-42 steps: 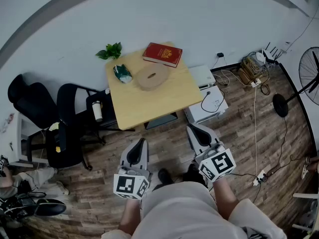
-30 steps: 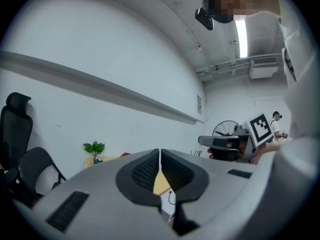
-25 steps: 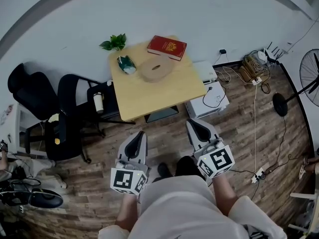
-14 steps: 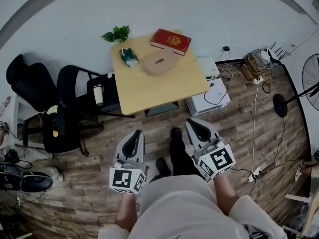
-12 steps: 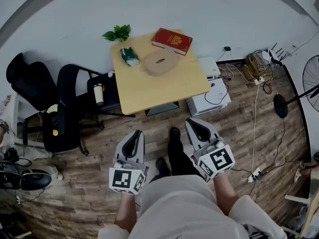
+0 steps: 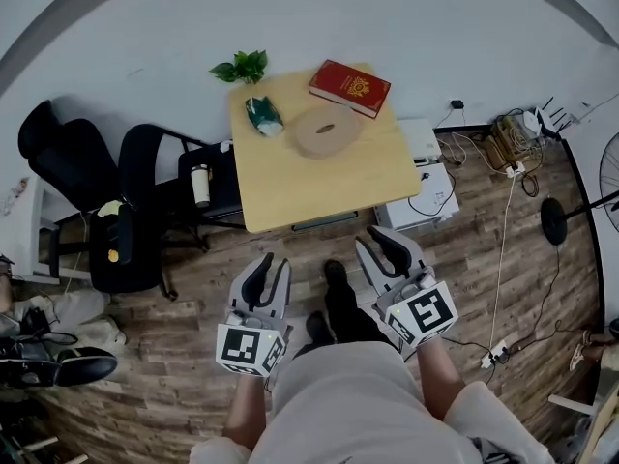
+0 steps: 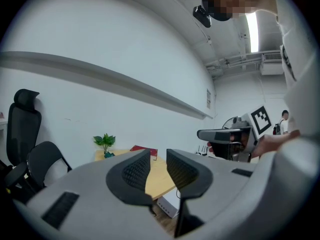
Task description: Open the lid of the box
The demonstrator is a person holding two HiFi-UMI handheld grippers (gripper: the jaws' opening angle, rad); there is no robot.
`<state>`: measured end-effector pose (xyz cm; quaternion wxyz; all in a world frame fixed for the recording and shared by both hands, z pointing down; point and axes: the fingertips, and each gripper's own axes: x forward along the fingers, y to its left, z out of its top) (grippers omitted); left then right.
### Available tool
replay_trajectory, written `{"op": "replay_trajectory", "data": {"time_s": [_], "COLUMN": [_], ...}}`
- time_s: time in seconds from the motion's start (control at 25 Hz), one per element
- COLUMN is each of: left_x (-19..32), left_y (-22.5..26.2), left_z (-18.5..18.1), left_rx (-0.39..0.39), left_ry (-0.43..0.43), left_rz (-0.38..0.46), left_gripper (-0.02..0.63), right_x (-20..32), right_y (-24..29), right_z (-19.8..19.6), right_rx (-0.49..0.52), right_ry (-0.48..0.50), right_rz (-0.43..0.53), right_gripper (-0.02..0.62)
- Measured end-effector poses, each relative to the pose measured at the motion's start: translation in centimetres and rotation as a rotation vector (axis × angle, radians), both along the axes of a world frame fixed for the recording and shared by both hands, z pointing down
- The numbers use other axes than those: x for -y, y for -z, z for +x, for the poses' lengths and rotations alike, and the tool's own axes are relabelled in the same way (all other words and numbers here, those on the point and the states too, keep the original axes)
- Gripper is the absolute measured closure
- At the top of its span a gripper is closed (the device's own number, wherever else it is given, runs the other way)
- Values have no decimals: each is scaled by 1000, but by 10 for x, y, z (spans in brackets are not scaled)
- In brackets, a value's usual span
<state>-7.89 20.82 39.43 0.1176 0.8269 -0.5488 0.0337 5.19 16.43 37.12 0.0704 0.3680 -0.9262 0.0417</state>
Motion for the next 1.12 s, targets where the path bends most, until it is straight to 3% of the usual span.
{"op": "replay_trajectory", "data": {"time_s": [0.72, 1.12], "left_x": [123, 171], "left_y": [17, 16], "left_z": [-21, -21], "left_rx": [56, 99], "left_ry": [69, 132], "left_rz": [-18, -64], "left_gripper": [521, 517], "right_x": [137, 199], "right_y": [-3, -17], "right_z": [-32, -24], "right_rx": [-37, -59], "right_ry": [120, 160], "right_rz": [-14, -61], "right_gripper": [503, 503]}}
